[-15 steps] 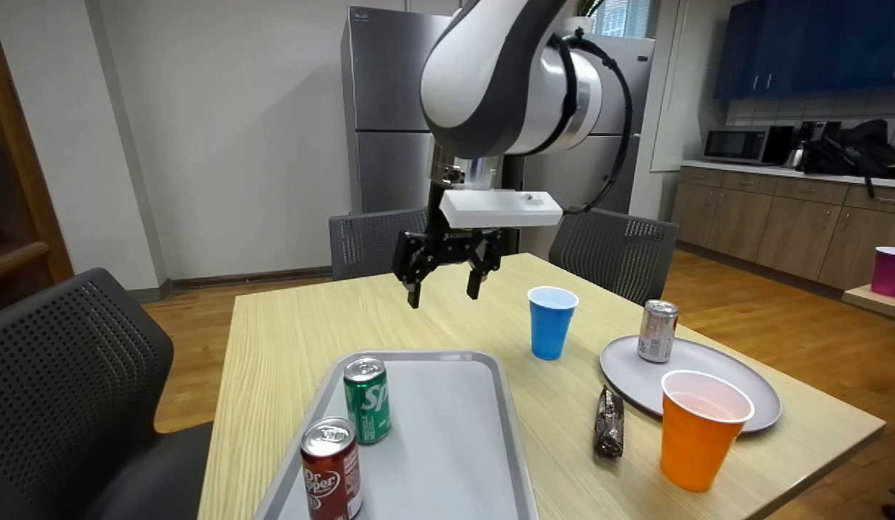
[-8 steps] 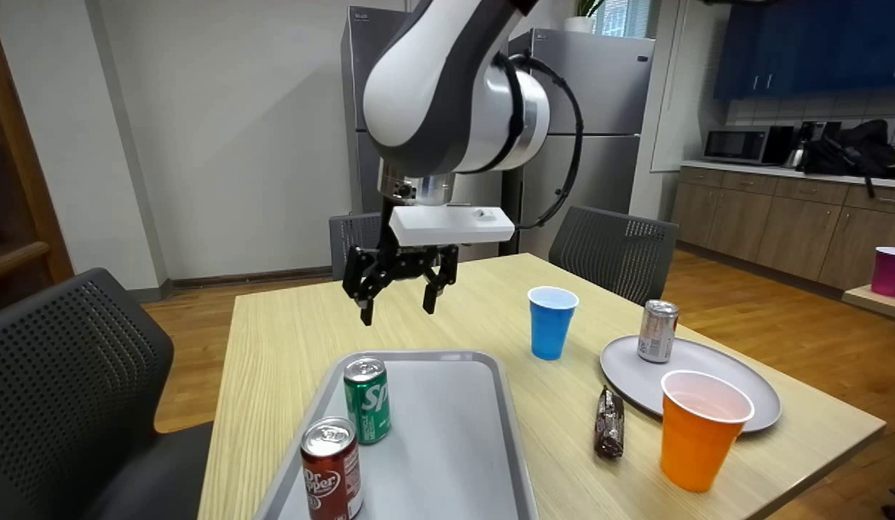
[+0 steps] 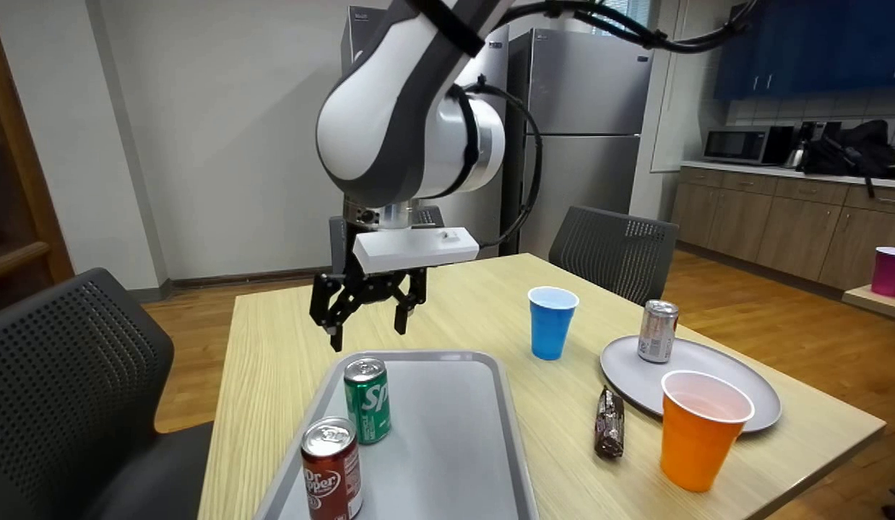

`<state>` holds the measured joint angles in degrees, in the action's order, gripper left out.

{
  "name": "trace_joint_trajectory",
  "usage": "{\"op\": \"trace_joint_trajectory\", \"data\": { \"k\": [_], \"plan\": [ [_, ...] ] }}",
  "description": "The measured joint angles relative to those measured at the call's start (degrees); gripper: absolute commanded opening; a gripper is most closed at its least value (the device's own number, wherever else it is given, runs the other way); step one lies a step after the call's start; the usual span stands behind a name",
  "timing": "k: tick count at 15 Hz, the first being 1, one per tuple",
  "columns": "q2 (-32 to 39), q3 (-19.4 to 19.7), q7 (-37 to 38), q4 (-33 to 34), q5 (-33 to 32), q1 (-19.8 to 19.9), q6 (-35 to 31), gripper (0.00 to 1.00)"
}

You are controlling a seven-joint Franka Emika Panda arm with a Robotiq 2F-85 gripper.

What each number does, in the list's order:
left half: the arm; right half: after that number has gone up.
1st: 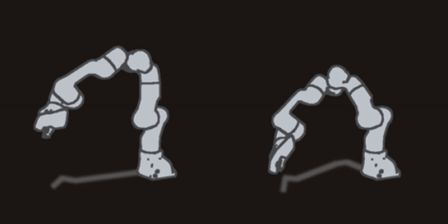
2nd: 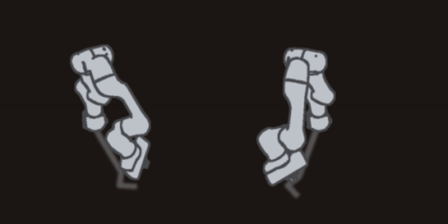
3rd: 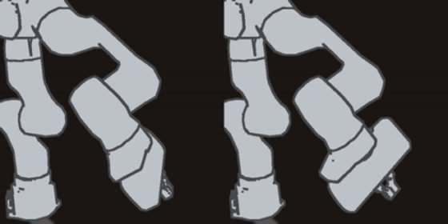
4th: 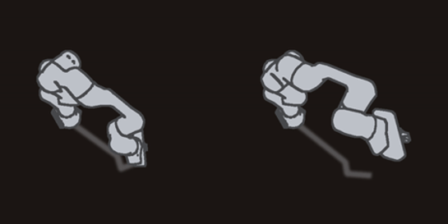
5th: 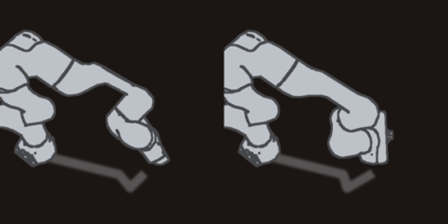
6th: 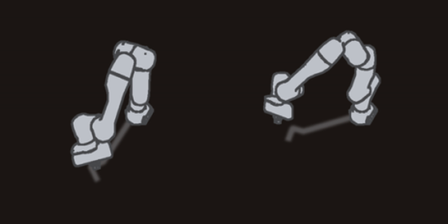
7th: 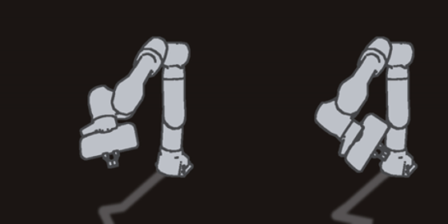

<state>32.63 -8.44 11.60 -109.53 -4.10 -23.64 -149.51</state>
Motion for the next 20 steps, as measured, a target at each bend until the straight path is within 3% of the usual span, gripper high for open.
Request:
{"op": "trace_joint_trajectory", "data": {
  "k": [20],
  "plan": [
    [7.8, 0.0, -1.8, 7.8, -1.3, -1.9, 9.0, 1.00]
  ]
}}
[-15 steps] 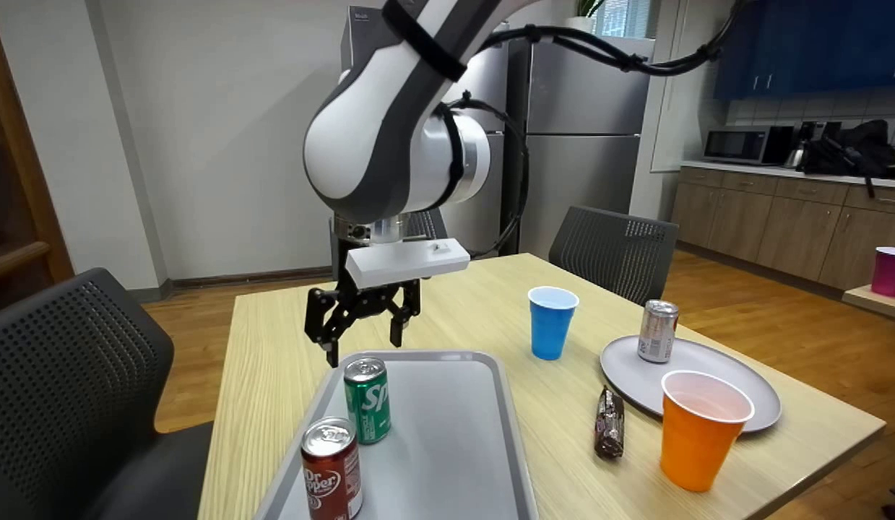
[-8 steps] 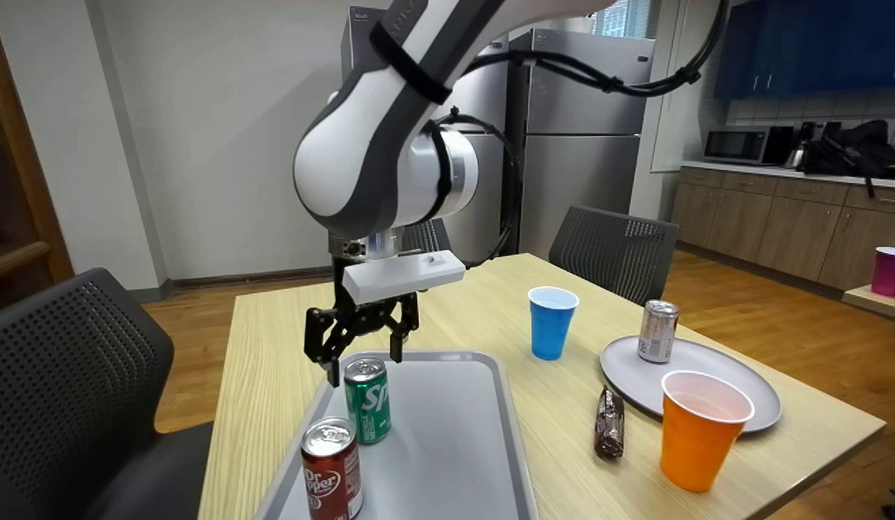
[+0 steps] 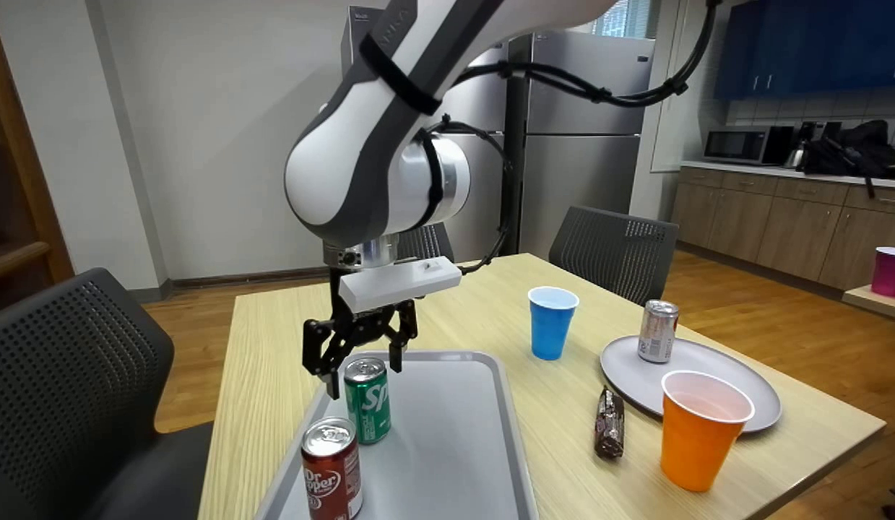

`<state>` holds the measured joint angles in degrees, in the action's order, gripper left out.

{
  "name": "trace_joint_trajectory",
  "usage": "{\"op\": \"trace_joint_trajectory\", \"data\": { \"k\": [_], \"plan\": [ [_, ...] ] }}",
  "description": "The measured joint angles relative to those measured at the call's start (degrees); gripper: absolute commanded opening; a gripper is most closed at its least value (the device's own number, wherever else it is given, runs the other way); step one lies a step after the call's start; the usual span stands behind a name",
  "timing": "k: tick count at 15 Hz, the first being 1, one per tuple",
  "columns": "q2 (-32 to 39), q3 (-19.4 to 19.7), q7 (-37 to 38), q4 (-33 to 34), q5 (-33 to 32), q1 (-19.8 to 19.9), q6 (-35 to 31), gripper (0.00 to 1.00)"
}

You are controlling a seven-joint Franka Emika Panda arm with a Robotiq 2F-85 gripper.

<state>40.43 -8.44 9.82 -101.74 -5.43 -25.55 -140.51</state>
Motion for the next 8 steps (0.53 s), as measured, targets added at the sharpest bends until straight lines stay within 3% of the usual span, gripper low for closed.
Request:
{"op": "trace_joint_trajectory", "data": {
  "k": [8],
  "plan": [
    [1.8, 0.0, -0.1, 2.4, -0.3, -0.1, 1.4, 1.00]
  ]
}}
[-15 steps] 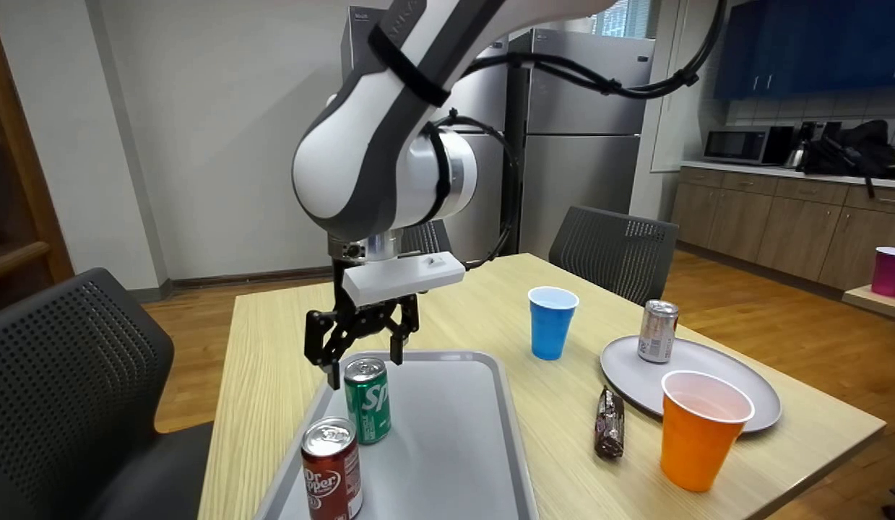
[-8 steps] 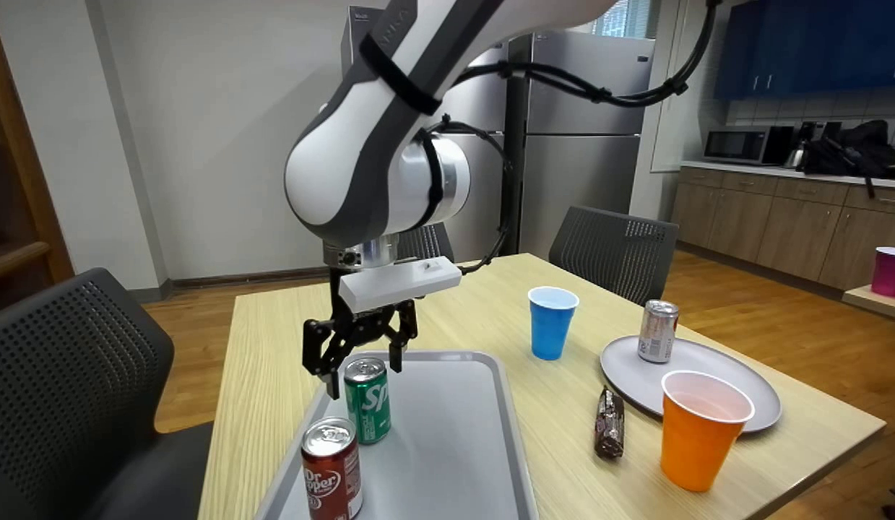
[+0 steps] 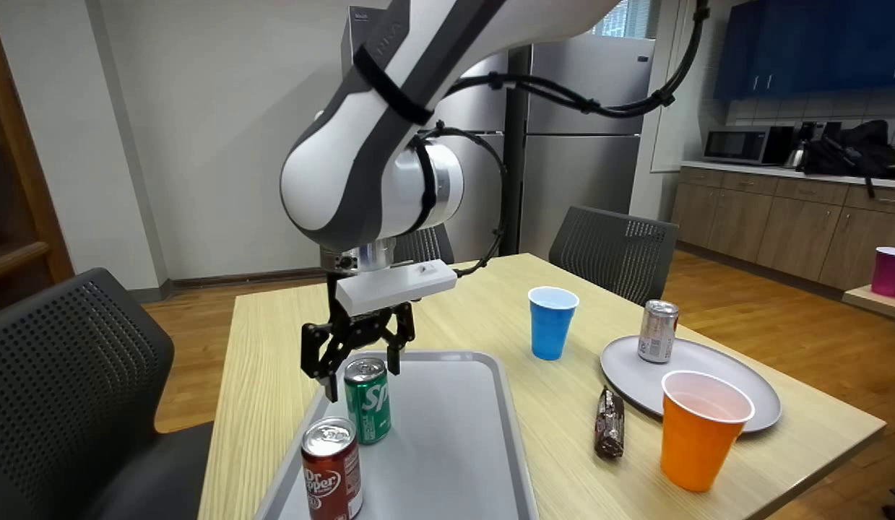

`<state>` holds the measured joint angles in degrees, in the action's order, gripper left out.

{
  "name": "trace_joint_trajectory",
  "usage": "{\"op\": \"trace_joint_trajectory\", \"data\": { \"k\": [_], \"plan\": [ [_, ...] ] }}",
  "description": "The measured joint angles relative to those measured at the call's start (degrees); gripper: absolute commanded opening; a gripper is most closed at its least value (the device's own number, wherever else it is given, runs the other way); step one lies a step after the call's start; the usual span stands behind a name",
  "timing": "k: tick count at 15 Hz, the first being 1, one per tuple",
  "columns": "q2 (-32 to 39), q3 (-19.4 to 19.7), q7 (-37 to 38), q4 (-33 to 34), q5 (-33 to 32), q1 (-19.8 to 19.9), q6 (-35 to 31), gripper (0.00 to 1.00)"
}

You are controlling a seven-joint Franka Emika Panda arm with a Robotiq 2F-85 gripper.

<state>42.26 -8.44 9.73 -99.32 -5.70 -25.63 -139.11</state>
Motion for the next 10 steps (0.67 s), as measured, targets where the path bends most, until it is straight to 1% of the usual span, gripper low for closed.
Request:
{"op": "trace_joint_trajectory", "data": {
  "k": [2, 3, 4, 5, 8, 9, 10],
  "plan": [
    [0.4, 0.0, 0.0, 0.6, 0.0, 0.0, 0.3, 1.00],
    [0.5, 0.0, 0.0, 0.8, 0.0, 0.0, 0.4, 0.75],
    [0.7, 0.0, 0.0, 1.0, -0.1, 0.0, 0.5, 0.72],
    [0.9, 0.0, 0.0, 1.3, -0.1, 0.0, 0.6, 0.66],
    [1.4, 0.0, 0.0, 2.0, -0.1, 0.0, 0.7, 0.42],
    [1.5, 0.0, 0.0, 2.1, -0.1, 0.0, 0.8, 0.39],
    [1.6, 0.0, 0.0, 2.2, -0.1, 0.0, 0.8, 0.39]
  ]
}}
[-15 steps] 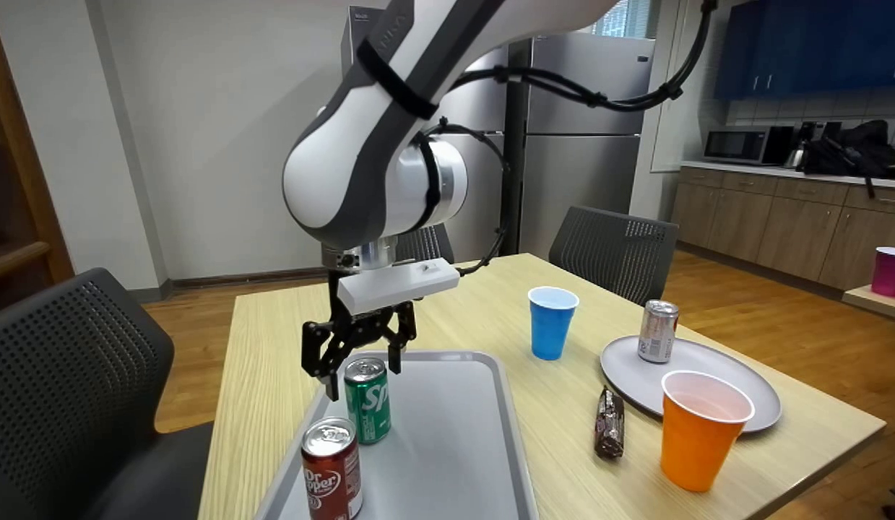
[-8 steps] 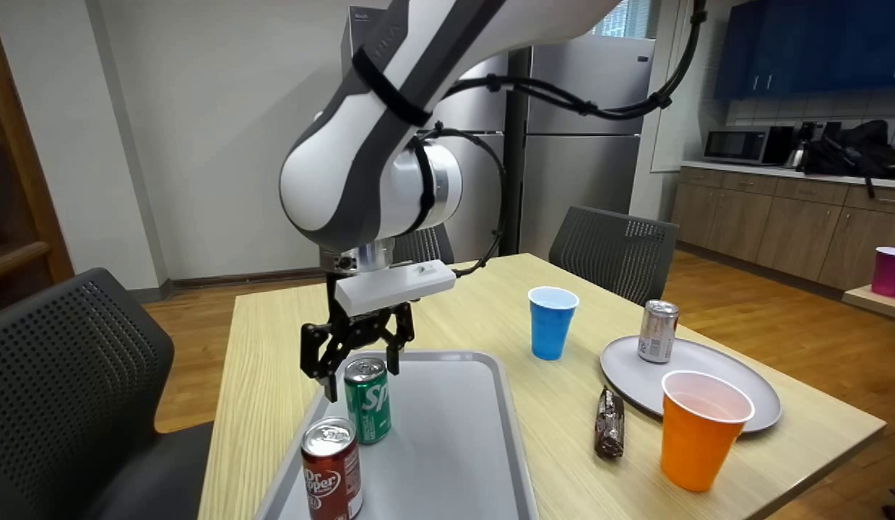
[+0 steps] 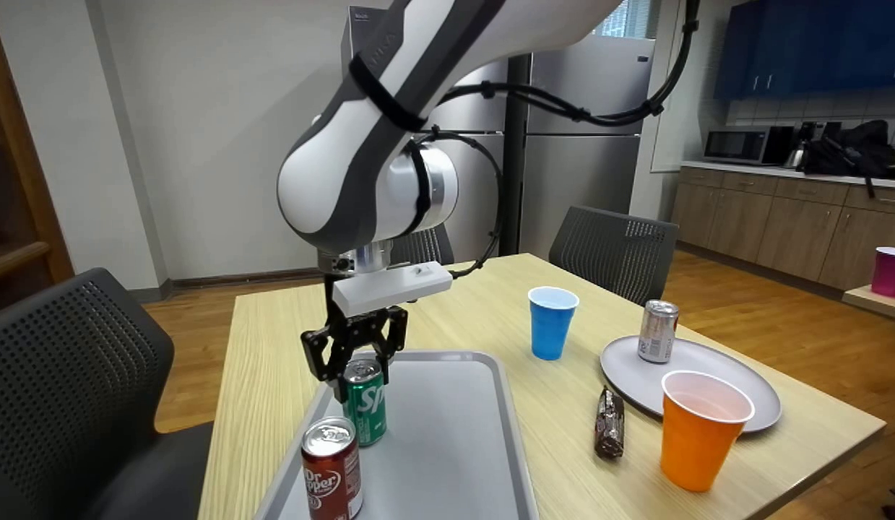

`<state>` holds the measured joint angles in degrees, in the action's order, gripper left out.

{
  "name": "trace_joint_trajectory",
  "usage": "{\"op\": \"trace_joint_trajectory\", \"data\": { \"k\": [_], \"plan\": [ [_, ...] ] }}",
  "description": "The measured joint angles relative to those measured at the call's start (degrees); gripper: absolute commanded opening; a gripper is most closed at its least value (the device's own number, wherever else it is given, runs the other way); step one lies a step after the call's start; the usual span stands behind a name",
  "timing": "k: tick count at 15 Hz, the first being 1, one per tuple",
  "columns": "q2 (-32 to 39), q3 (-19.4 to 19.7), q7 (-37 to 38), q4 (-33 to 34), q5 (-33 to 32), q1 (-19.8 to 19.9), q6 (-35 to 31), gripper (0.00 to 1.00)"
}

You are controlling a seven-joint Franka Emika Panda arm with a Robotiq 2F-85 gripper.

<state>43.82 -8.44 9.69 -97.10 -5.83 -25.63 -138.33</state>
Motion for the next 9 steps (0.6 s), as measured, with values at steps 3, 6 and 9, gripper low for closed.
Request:
{"op": "trace_joint_trajectory", "data": {
  "k": [3, 6, 9],
  "plan": [
    [0.0, 0.0, 0.0, 0.1, -0.6, 0.0, 0.0, 0.39],
    [-0.3, 0.3, 0.0, 0.2, -1.2, 0.0, -0.3, 0.39],
    [-1.5, 0.9, 0.0, -0.1, -1.6, 0.0, -0.4, 0.39]
  ]
}}
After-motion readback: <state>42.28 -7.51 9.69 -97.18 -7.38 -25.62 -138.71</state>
